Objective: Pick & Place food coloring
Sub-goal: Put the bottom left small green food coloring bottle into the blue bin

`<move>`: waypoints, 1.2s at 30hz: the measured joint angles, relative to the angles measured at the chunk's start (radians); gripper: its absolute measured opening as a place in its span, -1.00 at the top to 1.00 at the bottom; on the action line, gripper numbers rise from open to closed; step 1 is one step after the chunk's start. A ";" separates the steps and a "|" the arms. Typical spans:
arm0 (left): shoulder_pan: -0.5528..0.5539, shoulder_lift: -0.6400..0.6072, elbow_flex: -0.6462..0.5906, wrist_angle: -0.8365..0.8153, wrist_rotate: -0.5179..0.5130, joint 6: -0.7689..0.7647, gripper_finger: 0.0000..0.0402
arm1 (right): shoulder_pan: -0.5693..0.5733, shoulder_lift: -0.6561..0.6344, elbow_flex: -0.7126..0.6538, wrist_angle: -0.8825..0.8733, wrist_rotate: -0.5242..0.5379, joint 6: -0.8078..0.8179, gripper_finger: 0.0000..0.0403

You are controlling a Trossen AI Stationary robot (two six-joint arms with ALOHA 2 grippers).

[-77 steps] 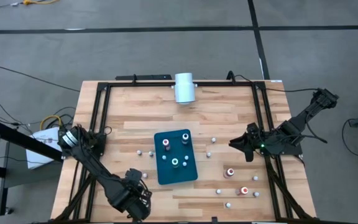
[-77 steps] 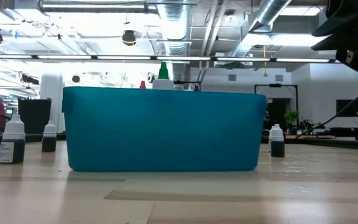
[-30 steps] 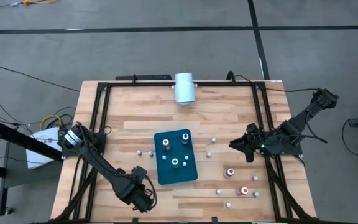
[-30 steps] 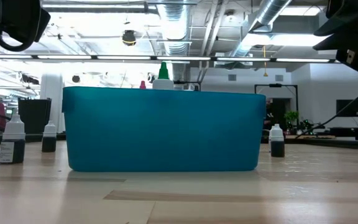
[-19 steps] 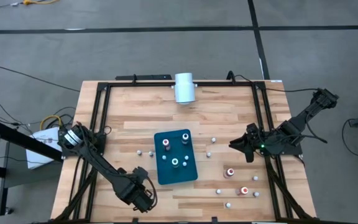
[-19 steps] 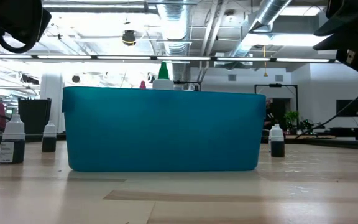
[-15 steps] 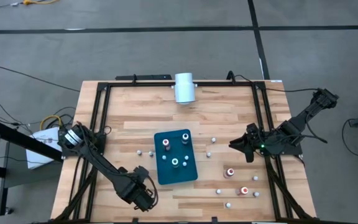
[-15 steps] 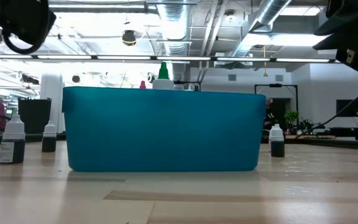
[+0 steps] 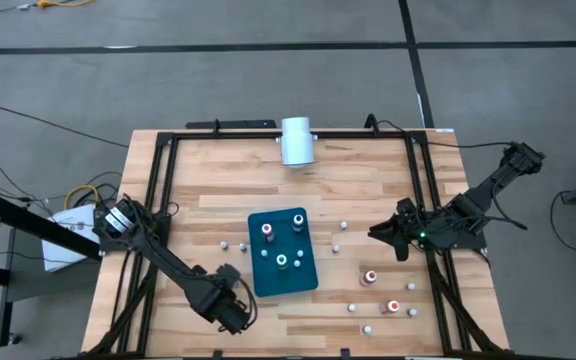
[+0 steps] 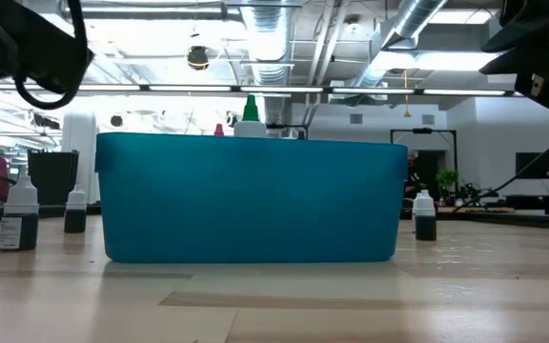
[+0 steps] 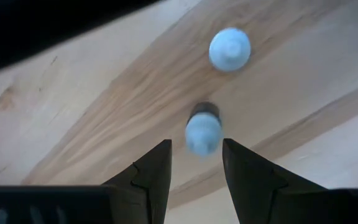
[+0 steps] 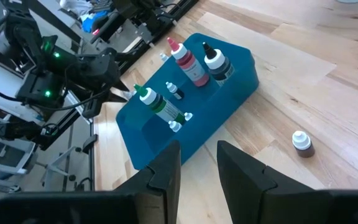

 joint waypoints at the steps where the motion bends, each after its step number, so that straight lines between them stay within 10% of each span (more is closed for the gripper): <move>1: 0.002 0.000 -0.001 0.007 -0.003 0.005 0.32 | 0.000 0.000 0.000 0.000 0.000 0.000 0.53; 36: 0.026 0.001 -0.079 0.148 -0.005 0.061 0.32 | 0.000 0.000 0.000 0.001 0.000 0.000 0.53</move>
